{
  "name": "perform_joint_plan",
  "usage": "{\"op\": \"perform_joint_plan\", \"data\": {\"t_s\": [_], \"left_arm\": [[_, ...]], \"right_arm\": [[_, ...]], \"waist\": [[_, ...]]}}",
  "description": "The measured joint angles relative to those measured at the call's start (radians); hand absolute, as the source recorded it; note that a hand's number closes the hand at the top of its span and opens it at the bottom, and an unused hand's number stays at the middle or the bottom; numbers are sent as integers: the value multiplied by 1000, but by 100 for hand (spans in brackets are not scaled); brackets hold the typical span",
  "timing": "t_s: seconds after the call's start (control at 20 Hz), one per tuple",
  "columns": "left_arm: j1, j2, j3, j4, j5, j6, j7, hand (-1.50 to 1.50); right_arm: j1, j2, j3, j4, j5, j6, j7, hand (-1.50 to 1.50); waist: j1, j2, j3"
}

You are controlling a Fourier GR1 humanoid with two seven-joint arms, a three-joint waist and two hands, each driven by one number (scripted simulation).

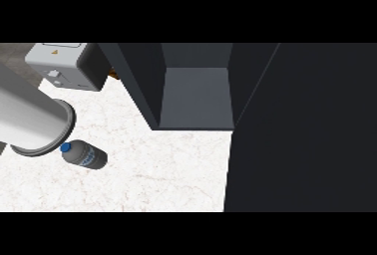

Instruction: Pick up the bottled water, place it into the cabinet and close the cabinet

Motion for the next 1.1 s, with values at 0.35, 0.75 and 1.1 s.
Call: {"op": "perform_joint_plan", "data": {"t_s": [0.35, 0.75, 1.1], "left_arm": [[36, -27, -3, -7, 4, 4, 28, -150], [16, -29, -37, -5, -7, 30, 42, -150], [39, -42, -58, -2, -23, 24, 5, -150]], "right_arm": [[-25, 20, 64, -20, 35, -50, 61, -150], [-54, 24, 111, -27, 60, -96, 100, -150], [-91, 9, 124, -33, 70, -130, 144, -150]], "waist": [[-1, -1, 0], [-5, 0, 0], [-6, -1, 0]]}}
